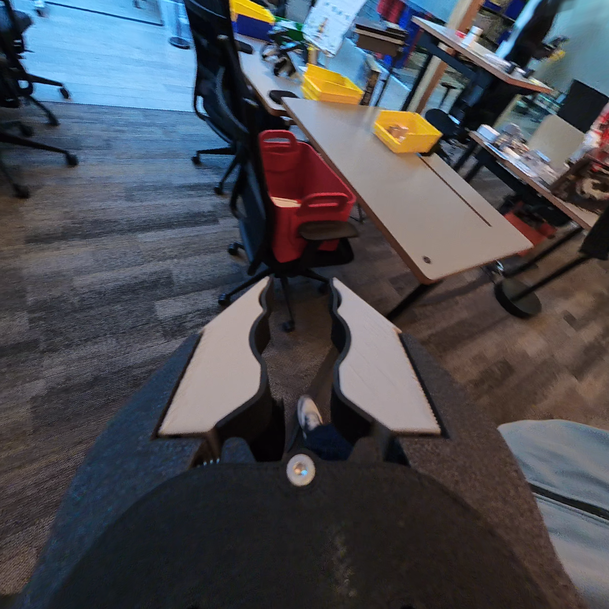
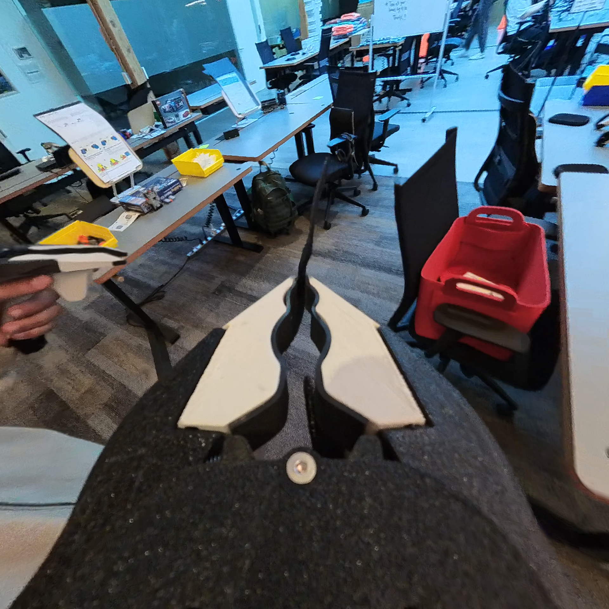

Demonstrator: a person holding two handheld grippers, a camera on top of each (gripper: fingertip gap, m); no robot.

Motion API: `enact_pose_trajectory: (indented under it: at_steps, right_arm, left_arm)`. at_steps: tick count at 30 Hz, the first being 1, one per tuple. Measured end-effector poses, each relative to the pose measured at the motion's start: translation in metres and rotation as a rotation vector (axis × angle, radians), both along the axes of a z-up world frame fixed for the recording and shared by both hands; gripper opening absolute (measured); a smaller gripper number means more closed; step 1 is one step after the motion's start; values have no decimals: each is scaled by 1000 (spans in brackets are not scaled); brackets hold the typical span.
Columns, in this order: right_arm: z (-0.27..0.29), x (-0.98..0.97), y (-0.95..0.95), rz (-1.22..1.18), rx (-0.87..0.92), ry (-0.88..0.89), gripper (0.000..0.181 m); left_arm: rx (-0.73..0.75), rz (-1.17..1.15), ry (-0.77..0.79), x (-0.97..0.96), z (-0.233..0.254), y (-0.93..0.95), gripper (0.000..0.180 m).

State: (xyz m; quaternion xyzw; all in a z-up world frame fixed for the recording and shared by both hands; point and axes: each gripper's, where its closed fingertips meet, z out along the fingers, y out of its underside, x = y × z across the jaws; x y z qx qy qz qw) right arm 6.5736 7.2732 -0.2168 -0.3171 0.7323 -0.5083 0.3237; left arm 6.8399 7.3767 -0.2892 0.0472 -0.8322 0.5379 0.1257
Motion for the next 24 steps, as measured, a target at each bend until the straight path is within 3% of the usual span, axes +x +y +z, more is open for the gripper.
enact_pose_trajectory:
  at_steps: [5, 10, 17, 24]
  right_arm:
    - [-18, 105, -134, 127, 4, -27, 1]
    - [-31, 221, -272, 234, -14, -58, 1]
    - [-11, 394, -428, 372, -11, -81, 1]
    - [-15, 540, -560, 455, -17, -77, 1]
  left_arm:
    - [29, 132, -22, 94, -17, -76, 29]
    - [30, 170, -140, 191, -5, -182, 25]
    - [103, 267, -164, 322, 21, -318, 27]
    - [135, 390, -73, 453, -8, -436, 27]
